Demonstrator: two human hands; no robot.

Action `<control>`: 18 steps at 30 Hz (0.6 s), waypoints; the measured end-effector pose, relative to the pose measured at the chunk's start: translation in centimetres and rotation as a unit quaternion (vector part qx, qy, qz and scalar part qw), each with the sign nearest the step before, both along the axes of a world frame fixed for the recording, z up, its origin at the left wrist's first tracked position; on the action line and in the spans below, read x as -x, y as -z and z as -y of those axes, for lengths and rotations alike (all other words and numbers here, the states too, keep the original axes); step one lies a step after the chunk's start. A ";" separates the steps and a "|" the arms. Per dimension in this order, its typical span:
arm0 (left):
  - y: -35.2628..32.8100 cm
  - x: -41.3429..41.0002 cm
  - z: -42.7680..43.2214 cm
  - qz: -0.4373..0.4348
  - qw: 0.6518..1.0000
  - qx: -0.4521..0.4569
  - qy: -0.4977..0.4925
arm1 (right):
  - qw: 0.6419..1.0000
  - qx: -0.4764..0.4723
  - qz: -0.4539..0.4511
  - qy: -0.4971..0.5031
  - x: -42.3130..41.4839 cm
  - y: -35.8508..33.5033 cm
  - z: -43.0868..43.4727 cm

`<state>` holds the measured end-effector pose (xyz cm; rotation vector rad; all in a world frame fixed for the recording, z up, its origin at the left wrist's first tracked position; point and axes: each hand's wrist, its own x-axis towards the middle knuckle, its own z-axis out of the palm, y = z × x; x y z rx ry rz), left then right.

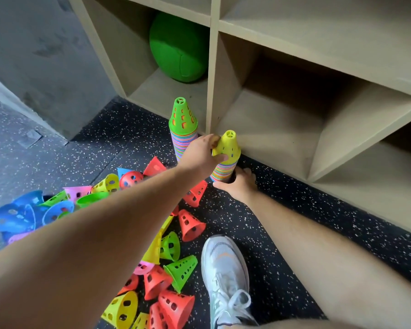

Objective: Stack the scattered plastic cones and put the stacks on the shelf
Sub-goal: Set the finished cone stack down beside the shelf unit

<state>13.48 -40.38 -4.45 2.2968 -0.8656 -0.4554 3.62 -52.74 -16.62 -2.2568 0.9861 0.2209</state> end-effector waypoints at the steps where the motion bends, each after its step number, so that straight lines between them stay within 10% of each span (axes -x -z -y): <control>1: 0.0 0.0 -0.3 0.004 1.000 0.003 0.004 | 1.000 0.009 -0.003 0.007 0.5 -0.4 -0.3; 11: -0.8 4.9 -12.0 0.096 0.993 0.041 -0.059 | 0.946 0.065 0.271 -0.166 6.4 -4.7 -9.8; 18: -0.1 10.2 -22.9 0.068 0.984 -0.037 -0.160 | 0.901 0.077 0.218 -0.366 6.3 -7.0 -16.7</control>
